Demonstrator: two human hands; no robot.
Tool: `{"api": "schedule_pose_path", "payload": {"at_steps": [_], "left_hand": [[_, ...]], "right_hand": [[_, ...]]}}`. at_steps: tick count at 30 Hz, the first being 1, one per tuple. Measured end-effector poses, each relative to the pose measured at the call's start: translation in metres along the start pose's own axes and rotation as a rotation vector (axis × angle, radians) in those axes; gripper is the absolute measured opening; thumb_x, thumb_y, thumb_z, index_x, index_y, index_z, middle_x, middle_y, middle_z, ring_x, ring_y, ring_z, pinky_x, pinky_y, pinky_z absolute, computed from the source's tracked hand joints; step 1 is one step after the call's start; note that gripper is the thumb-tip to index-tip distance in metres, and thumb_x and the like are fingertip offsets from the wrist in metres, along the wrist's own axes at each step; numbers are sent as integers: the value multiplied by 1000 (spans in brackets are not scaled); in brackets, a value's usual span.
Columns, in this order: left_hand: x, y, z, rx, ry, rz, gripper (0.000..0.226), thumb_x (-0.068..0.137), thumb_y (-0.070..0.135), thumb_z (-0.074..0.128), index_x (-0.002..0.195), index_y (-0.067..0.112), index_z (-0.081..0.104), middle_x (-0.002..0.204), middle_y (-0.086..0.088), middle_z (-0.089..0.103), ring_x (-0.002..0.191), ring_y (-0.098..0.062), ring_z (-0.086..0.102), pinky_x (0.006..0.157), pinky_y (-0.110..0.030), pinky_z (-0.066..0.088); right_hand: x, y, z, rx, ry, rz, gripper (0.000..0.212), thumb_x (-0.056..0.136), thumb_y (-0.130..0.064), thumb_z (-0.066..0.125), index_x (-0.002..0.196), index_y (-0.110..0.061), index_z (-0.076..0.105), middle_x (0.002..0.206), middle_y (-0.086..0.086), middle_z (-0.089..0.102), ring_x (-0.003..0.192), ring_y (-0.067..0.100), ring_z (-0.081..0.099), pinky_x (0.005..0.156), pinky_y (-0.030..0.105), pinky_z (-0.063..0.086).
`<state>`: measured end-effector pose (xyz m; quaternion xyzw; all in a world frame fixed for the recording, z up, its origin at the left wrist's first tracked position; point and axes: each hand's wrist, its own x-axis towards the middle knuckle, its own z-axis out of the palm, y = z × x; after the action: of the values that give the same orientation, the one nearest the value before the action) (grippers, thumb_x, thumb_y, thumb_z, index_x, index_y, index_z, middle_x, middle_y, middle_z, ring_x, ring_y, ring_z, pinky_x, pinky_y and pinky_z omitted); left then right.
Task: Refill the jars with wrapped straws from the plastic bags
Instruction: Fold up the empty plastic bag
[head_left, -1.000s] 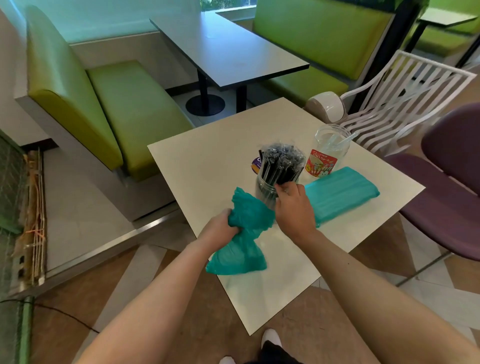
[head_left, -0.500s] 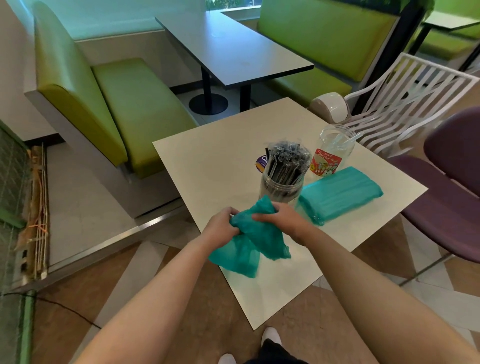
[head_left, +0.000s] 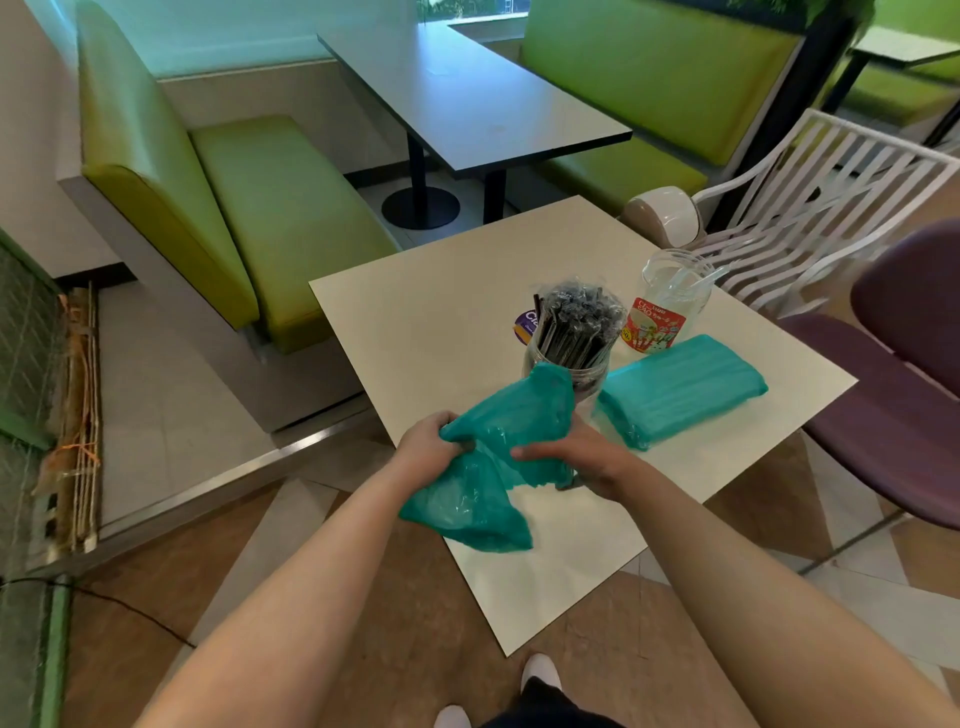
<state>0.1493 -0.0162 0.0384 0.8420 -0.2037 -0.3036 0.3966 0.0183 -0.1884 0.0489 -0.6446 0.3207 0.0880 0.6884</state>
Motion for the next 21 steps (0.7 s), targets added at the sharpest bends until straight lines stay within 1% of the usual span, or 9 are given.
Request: {"api": "schedule_pose_path", "payload": {"at_steps": [2, 5, 7, 9, 12, 14, 17, 19, 21], "left_hand": [[-1, -3, -4, 33, 26, -5, 19, 87, 15, 68, 106, 17, 64, 96, -1, 67, 87, -18, 61, 67, -26, 44], [-2, -12, -11, 107, 32, -32, 23, 88, 17, 66, 110, 22, 63, 102, 1, 66, 95, -19, 60, 80, -30, 46], [-3, -18, -13, 124, 33, -45, 24, 88, 16, 66, 111, 23, 63, 105, 0, 67, 97, -19, 61, 83, -32, 48], [-4, -19, -13, 132, 34, -54, 25, 88, 15, 66, 111, 25, 63, 106, 0, 67, 96, -19, 62, 84, -34, 50], [-5, -16, -11, 137, 6, -41, 27, 85, 13, 69, 110, 24, 64, 104, 0, 68, 93, -18, 62, 82, -31, 49], [-5, -11, -8, 146, -39, -33, 32, 84, 13, 71, 115, 20, 64, 108, -3, 68, 94, -19, 61, 80, -28, 47], [-6, -5, -3, 129, -95, -33, 39, 82, 13, 72, 118, 16, 59, 114, -5, 67, 98, -19, 62, 84, -30, 49], [-8, 0, -2, 61, -137, -24, 44, 81, 14, 74, 120, 16, 55, 114, -3, 66, 100, -19, 63, 89, -33, 51], [-11, 5, -2, -23, -194, 17, 49, 79, 19, 80, 119, 18, 53, 112, 1, 65, 99, -16, 64, 87, -32, 52]], "right_hand": [[2, 4, -5, 46, 26, 79, 56, 76, -4, 76, 125, -19, 54, 116, 2, 68, 105, 24, 64, 89, 47, 54], [3, 4, -18, 319, 131, 64, 29, 84, 4, 58, 106, -14, 60, 108, 7, 66, 89, 18, 60, 72, 31, 50], [0, 1, -23, 391, 262, 53, 28, 83, 5, 51, 98, -16, 62, 101, 7, 61, 78, 15, 52, 64, 27, 40], [-2, -2, -21, 332, 350, 26, 37, 81, 4, 46, 104, -16, 66, 98, 5, 61, 78, 14, 51, 66, 28, 40], [-7, -13, -12, 172, 235, -93, 34, 84, -2, 48, 105, -18, 68, 102, 5, 70, 87, 18, 63, 76, 29, 50], [-8, -21, -8, 149, 103, -117, 25, 86, -15, 63, 111, -19, 67, 107, 6, 73, 95, 21, 69, 81, 28, 55], [-5, -25, -4, 94, 16, -92, 39, 77, -33, 78, 112, -20, 67, 106, 4, 74, 99, 20, 71, 90, 34, 56], [-4, -27, 0, 75, 8, -75, 49, 71, -41, 81, 113, -20, 67, 106, 3, 74, 98, 20, 71, 92, 37, 55], [-4, -29, 1, 79, 11, -61, 48, 73, -46, 79, 111, -21, 67, 104, 3, 74, 95, 19, 72, 89, 36, 56]]}}
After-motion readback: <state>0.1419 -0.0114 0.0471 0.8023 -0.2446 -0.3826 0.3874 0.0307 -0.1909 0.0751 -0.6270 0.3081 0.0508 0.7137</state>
